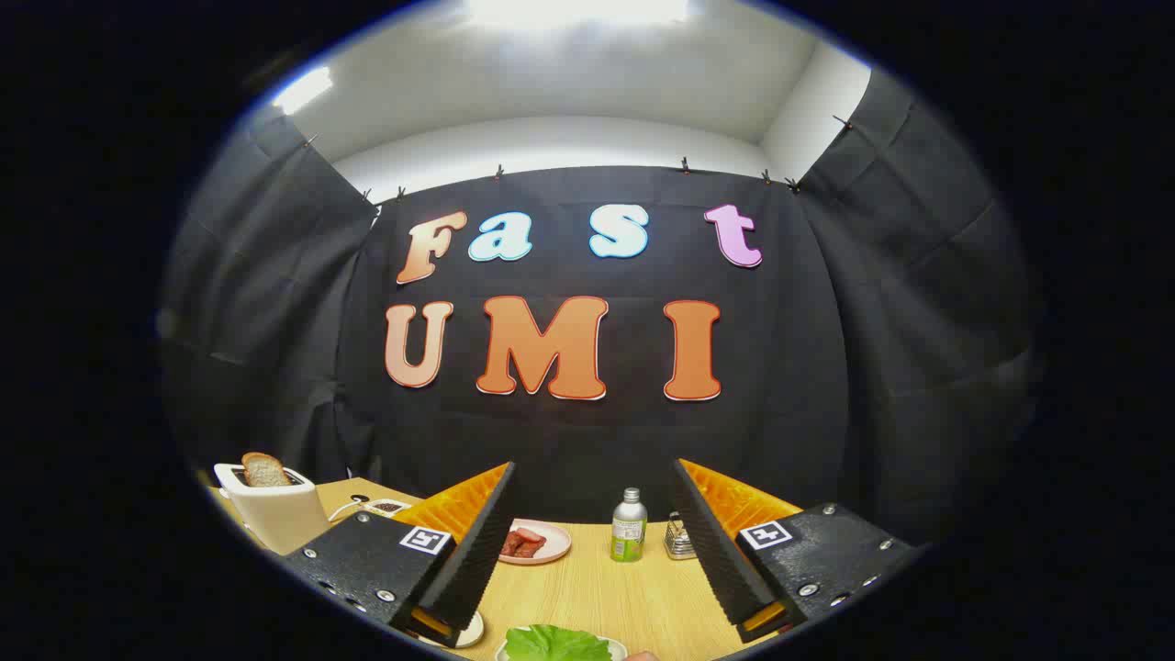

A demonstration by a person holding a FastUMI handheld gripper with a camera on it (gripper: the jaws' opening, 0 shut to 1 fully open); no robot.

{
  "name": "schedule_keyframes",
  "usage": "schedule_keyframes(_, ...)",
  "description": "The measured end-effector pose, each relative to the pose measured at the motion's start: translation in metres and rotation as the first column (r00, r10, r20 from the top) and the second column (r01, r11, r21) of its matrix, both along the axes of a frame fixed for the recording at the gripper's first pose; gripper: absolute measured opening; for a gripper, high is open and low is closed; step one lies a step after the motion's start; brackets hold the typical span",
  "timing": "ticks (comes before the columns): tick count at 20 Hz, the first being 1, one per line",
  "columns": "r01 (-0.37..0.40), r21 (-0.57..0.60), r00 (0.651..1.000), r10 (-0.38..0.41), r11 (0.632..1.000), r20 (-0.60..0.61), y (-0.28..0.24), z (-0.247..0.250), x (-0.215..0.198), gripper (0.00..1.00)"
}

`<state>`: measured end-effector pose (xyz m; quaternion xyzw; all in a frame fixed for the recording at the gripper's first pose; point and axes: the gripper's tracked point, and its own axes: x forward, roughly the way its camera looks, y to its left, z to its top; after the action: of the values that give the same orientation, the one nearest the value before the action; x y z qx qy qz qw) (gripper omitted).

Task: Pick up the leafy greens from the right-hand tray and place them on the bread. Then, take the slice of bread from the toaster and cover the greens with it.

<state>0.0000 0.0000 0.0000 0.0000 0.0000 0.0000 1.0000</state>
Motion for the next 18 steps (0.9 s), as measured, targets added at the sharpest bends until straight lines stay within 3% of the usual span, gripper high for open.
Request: schedule_keyframes(18,-0.04,0.032,0.999,0.041,0.999,-0.032,0.021,0.014,-0.004,0.98)
